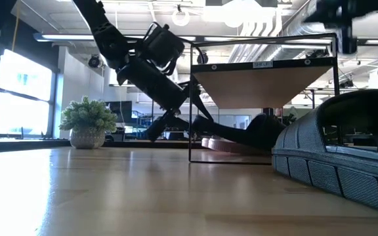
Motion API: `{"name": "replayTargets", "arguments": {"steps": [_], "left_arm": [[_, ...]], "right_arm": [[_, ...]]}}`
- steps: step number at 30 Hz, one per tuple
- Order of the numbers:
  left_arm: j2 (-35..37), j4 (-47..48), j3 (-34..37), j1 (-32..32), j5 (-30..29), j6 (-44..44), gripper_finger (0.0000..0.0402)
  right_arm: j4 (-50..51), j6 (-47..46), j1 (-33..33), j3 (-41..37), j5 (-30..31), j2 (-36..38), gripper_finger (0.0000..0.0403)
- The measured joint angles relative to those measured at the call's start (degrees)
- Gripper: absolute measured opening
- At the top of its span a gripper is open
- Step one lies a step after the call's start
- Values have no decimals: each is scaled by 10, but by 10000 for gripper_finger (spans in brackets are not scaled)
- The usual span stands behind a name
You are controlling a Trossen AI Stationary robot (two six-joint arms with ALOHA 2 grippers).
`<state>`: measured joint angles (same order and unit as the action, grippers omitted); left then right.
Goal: Pick and place slides into the shelf
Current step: Put the black slipper under the shelf
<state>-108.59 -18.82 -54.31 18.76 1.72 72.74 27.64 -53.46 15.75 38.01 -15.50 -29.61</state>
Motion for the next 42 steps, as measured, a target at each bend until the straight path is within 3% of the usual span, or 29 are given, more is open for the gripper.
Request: {"name": "replayTargets", "arguments": {"steps": [6,13,21,30,42], "left_arm": [[1,11,0,4,8,-4,184],[0,19,1,4,84,-64,217],[0,66,0,4,135,-108,223],[0,71,0,7,140,-133,223],[0,82,0,26,119,-142,223]], "right_arm": [[5,92,-94,63,16,-111,0],[27,196,-160,157,21,-217,7],[177,271,-203,265,114,-302,79],[198,328,-232,279,164,-368,150],[199,306,-290,279,168,-443,142]]}}
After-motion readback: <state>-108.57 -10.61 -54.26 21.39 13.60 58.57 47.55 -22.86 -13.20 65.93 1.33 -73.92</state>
